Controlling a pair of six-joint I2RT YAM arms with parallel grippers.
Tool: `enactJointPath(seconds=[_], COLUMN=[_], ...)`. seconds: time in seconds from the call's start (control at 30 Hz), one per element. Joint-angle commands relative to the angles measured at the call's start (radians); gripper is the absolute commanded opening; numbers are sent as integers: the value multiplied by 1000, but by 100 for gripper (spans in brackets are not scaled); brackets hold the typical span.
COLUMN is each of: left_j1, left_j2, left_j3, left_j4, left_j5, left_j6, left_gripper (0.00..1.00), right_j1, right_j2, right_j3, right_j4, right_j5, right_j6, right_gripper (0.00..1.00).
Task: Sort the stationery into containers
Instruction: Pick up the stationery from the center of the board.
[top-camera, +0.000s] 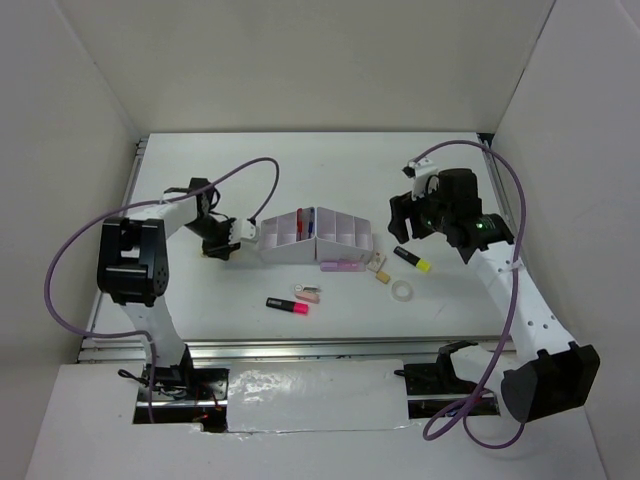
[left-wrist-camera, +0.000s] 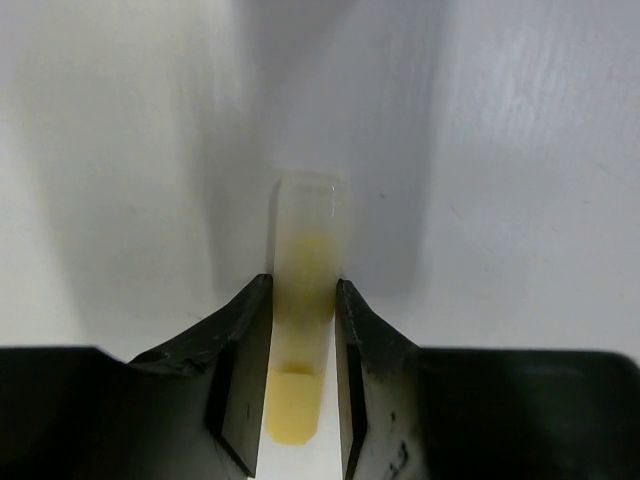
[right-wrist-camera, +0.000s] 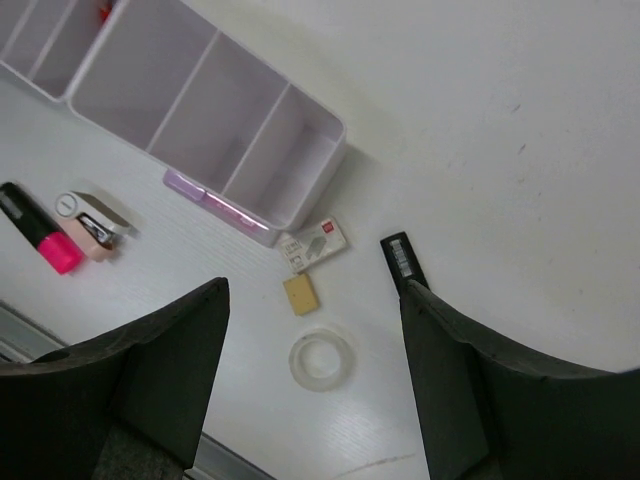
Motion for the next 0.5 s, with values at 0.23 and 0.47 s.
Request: enactJointPath(seconds=[0.23, 0.47], left_j1=[8, -153], left_j2=[-447, -736], left_j3=[-47, -69], left_j4=[4, -17], left_j5=[0, 49], left_j6=[211, 549], left_gripper=[11, 16], right_j1=[12, 78], right_j2=[-21, -32], right_j3=[199, 258], right_j4=[-57, -89], right_j5=[-166, -283], right_j6=[123, 99], right_gripper=[75, 75])
